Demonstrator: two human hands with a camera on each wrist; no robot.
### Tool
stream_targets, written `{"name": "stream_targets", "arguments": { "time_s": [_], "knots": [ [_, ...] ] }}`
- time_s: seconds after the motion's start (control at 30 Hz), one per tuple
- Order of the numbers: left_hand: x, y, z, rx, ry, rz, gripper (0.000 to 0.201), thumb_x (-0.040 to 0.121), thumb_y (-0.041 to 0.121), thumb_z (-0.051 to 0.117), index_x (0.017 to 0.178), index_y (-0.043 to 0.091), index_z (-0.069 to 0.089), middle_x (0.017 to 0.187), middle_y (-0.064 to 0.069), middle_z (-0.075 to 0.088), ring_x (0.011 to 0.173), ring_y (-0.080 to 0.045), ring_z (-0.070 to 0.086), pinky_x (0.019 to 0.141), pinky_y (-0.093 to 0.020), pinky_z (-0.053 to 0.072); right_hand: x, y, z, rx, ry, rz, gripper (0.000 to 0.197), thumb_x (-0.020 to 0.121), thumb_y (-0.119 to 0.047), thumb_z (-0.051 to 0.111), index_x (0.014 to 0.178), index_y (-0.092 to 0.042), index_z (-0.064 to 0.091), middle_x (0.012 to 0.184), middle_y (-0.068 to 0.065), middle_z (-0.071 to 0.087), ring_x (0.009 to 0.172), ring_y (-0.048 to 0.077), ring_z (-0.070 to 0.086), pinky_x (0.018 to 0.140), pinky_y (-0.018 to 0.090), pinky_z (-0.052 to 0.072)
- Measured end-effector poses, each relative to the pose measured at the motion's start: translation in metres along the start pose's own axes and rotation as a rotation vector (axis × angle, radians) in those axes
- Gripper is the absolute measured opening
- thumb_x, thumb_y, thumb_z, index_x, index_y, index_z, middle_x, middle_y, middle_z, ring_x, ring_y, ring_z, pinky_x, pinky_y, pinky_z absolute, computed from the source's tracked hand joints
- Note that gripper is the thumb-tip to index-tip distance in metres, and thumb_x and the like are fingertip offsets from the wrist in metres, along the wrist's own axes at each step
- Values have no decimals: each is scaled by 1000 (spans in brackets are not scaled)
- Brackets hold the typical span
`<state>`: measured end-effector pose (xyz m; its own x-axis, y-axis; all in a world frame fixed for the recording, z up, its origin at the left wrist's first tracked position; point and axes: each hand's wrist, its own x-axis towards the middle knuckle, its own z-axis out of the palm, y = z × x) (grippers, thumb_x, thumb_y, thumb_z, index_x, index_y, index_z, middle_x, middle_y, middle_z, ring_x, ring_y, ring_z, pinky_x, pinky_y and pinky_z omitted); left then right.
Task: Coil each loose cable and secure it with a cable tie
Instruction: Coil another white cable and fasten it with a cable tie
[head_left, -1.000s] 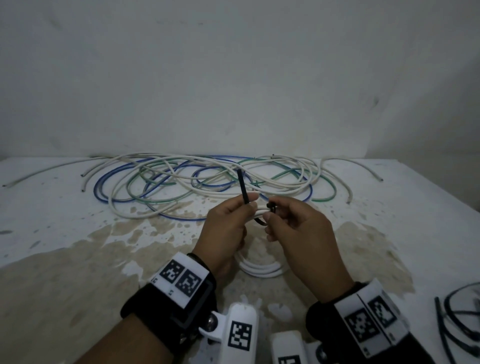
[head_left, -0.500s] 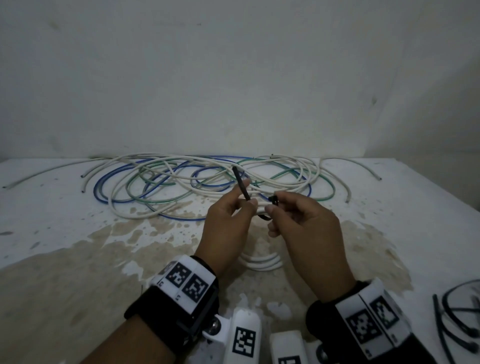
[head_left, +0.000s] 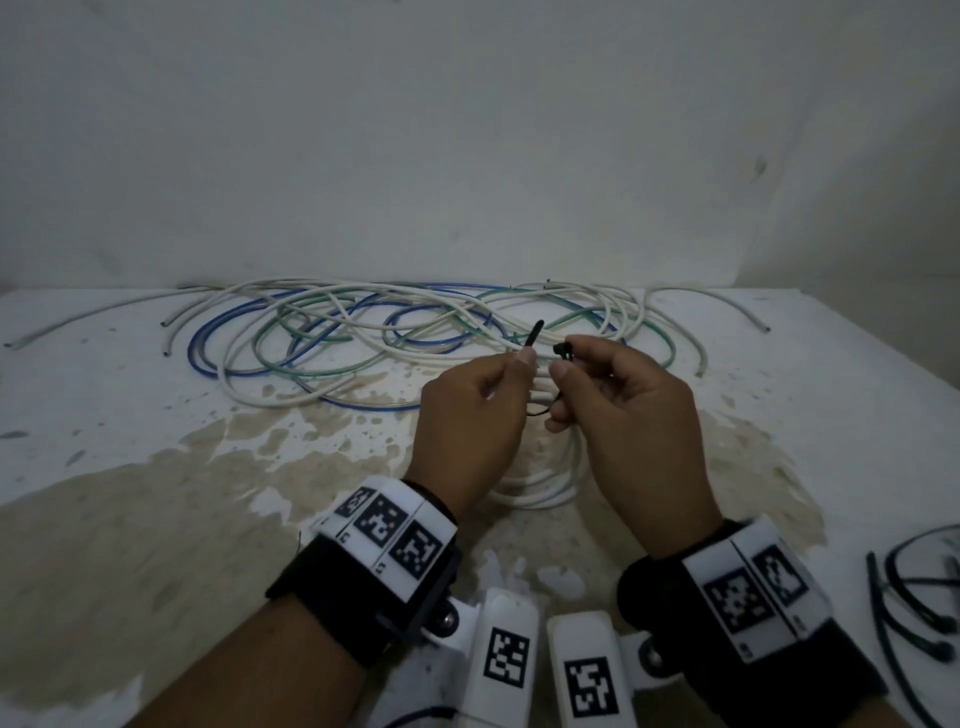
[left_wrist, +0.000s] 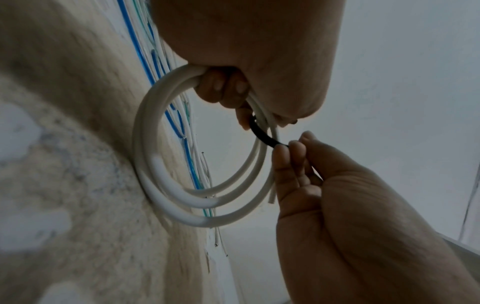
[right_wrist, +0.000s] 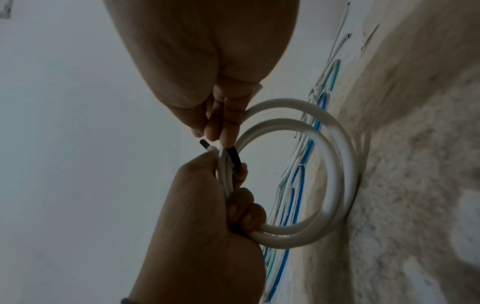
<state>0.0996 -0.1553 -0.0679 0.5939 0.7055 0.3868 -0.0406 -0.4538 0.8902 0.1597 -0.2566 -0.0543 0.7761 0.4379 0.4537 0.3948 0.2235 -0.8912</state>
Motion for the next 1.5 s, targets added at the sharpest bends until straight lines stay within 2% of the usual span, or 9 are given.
{"name": "stream_targets", "arguments": {
  "time_s": [0.1, 0.23, 0.6, 0.8, 0.93, 1.1, 1.23, 1.33, 1.5],
  "knots": [
    [0, -3, 1, 28, 10, 38, 22, 94, 28, 56, 109, 27, 72, 87, 20, 66, 86, 10, 60, 79, -9, 45, 1, 0, -2, -2, 30, -4, 16, 88, -6, 63, 103, -9, 65, 67, 6, 62, 51, 9, 58, 52, 12, 45],
    [-2, -2, 2, 102, -16, 131, 22, 95, 25, 55, 109, 22, 72, 85, 10, 66, 82, 0, 59, 71, -7, 41, 2, 0, -5, -70, 72, -59, 19, 89, -8, 63, 107, -8, 68, 65, 9, 62, 52, 5, 56, 56, 9, 44],
    [-6, 1, 2, 68, -58, 245, 28, 89, 30, 51, 96, 18, 75, 73, 1, 69, 72, -9, 61, 72, -34, 47, 2, 1, -5, -220, 141, -163, 19, 89, -19, 60, 106, -23, 67, 74, -12, 62, 68, 8, 59, 71, 23, 48],
    [-7, 2, 2, 105, -96, 304, 34, 90, 34, 47, 100, 17, 74, 74, 1, 68, 72, -9, 59, 70, -35, 46, 3, 1, -7, -195, 143, -161, 18, 89, -8, 62, 105, -10, 70, 86, -16, 62, 76, -18, 56, 68, -2, 37],
    [-6, 0, 3, 142, -127, 340, 36, 92, 34, 44, 101, 14, 73, 73, -3, 66, 70, -14, 58, 67, -38, 46, 3, -2, -7, -133, 145, -107, 16, 88, -8, 63, 98, -19, 69, 87, -4, 68, 75, -10, 60, 67, 2, 40],
    [-6, -2, 3, 176, -138, 390, 35, 92, 30, 45, 103, 14, 73, 69, 1, 61, 66, -9, 52, 62, -26, 41, 5, -5, -10, -88, 126, -71, 13, 86, -5, 63, 87, -17, 67, 73, -9, 65, 61, -6, 56, 60, 4, 40],
    [-7, -3, 3, 217, -134, 459, 35, 91, 33, 41, 92, 15, 72, 67, 0, 59, 65, -15, 53, 60, -35, 42, 6, -6, -12, -88, 97, -65, 11, 85, -2, 62, 83, -12, 65, 70, -6, 63, 59, -3, 54, 59, 7, 41],
    [-7, -3, 4, 207, -121, 467, 35, 91, 33, 41, 94, 16, 72, 66, 8, 53, 65, -9, 50, 60, -31, 41, 6, -8, -15, -126, 77, -79, 13, 83, -1, 62, 79, -13, 64, 67, 1, 61, 61, 3, 52, 57, 9, 41],
    [-7, -4, 4, 195, -110, 440, 40, 90, 35, 40, 101, 16, 73, 72, -1, 64, 69, -14, 56, 63, -37, 46, 7, -11, -18, -141, 32, -62, 23, 81, 0, 62, 70, -20, 61, 61, -8, 60, 56, -3, 53, 56, 9, 42]
  ]
}}
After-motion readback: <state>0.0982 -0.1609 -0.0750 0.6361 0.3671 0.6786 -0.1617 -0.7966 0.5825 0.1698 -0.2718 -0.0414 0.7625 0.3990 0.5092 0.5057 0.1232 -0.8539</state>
